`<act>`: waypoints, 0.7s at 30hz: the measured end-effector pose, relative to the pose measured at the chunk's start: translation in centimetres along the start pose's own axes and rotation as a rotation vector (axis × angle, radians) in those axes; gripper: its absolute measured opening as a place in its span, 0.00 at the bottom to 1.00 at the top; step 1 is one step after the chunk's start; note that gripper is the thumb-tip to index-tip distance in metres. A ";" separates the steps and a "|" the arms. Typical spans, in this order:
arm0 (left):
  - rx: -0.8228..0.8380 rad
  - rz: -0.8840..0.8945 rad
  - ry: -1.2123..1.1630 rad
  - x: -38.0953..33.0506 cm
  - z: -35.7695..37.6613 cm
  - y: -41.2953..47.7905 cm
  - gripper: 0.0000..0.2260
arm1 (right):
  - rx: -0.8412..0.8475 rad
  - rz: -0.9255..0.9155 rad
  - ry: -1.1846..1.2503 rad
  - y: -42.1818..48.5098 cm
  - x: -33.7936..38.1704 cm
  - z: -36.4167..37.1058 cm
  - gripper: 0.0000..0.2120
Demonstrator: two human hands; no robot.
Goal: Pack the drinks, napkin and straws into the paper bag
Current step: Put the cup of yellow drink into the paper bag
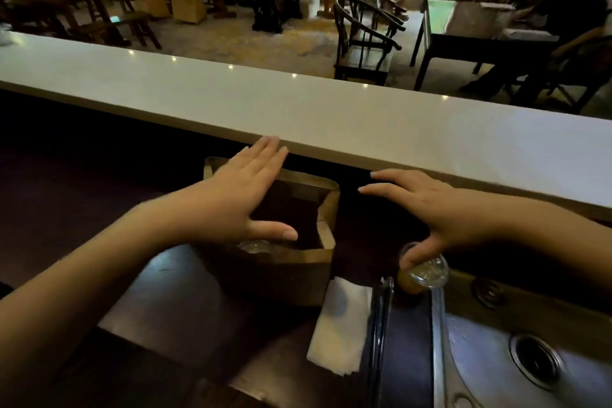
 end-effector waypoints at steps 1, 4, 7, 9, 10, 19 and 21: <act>-0.107 0.036 -0.074 -2.6 -0.1 0.1 0.50 | -0.008 0.034 0.031 -1.0 -1.2 1.3 0.47; -0.443 0.226 -0.351 -10.8 1.1 -0.4 0.35 | -0.020 0.147 0.102 -3.7 -4.9 6.0 0.43; -0.441 0.269 -0.505 -15.8 5.9 1.7 0.27 | -0.005 0.308 0.208 -5.7 -8.6 10.2 0.46; -0.374 0.201 -0.578 -17.0 9.5 4.9 0.27 | 0.010 0.398 0.299 -6.4 -10.4 12.5 0.50; -0.339 0.139 -0.623 -16.9 11.3 6.8 0.28 | 0.006 0.429 0.356 -6.5 -11.0 13.5 0.51; 0.009 -0.471 -1.054 -13.6 23.0 15.8 0.34 | -0.120 0.572 0.825 -4.3 -12.7 21.4 0.57; 0.050 -0.478 -1.158 -13.4 24.2 16.8 0.30 | -0.179 0.566 0.875 -3.5 -12.7 21.9 0.56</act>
Point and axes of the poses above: each hand's wrist, its own y-axis towards the middle knuckle, its own z-axis out of the palm, x = y × z, the point moved 8 cm from there along y, towards the middle knuckle
